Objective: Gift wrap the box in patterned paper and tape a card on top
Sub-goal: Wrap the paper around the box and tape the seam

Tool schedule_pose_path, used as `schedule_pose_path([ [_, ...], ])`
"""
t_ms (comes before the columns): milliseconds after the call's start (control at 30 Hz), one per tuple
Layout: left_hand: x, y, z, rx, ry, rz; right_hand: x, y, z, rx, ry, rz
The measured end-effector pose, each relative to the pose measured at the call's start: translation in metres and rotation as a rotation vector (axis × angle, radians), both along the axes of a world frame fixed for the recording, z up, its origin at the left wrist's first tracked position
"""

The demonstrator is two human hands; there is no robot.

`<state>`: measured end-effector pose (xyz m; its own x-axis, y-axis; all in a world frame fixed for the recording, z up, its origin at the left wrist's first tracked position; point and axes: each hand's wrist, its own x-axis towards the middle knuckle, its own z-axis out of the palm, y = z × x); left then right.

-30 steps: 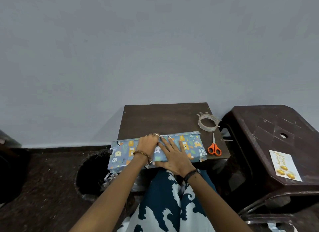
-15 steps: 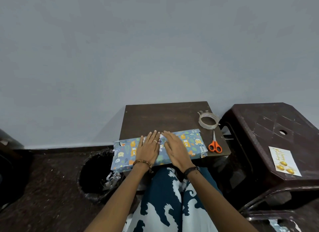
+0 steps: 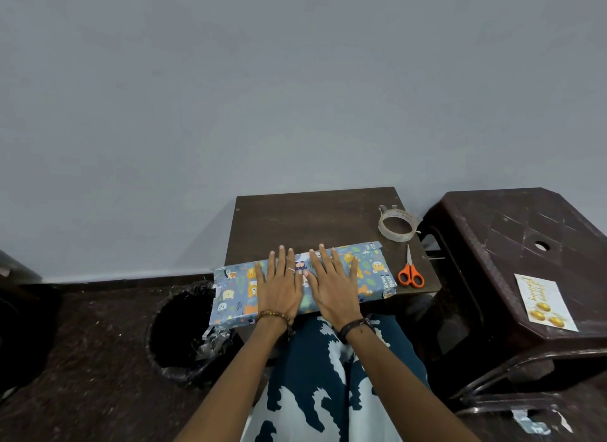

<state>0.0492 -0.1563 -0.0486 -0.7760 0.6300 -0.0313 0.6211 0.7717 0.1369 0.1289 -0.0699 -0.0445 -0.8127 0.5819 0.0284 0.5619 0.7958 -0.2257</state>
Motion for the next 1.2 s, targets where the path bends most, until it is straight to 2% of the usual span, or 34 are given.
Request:
schedule_pose_path([
  [200, -0.003, -0.004, 0.001, 0.014, -0.025, -0.046, 0.002, 0.000, 0.000, 0.039, 0.015, 0.015],
  [333, -0.009, -0.008, 0.005, 0.007, -0.126, -0.076, 0.001, 0.000, 0.003, 0.072, -0.006, 0.027],
  [567, -0.016, -0.004, 0.012, 0.038, -0.124, -0.077, -0.002, -0.002, 0.009, 0.113, 0.042, 0.068],
  [767, -0.039, 0.009, 0.032, 0.176, -0.077, -0.122, 0.006, -0.004, 0.000, 0.091, 0.196, 0.150],
  [867, -0.045, 0.015, 0.044, 0.032, 0.126, -0.216, 0.008, -0.001, -0.003, 0.018, 0.262, 0.214],
  [967, -0.051, 0.022, 0.048, -0.042, 0.215, -0.265, 0.008, 0.002, 0.003, -0.054, 0.255, 0.253],
  [1200, -0.048, 0.032, 0.044, -0.029, 0.185, -0.212, 0.002, 0.011, 0.010, -0.022, 0.158, 0.227],
])
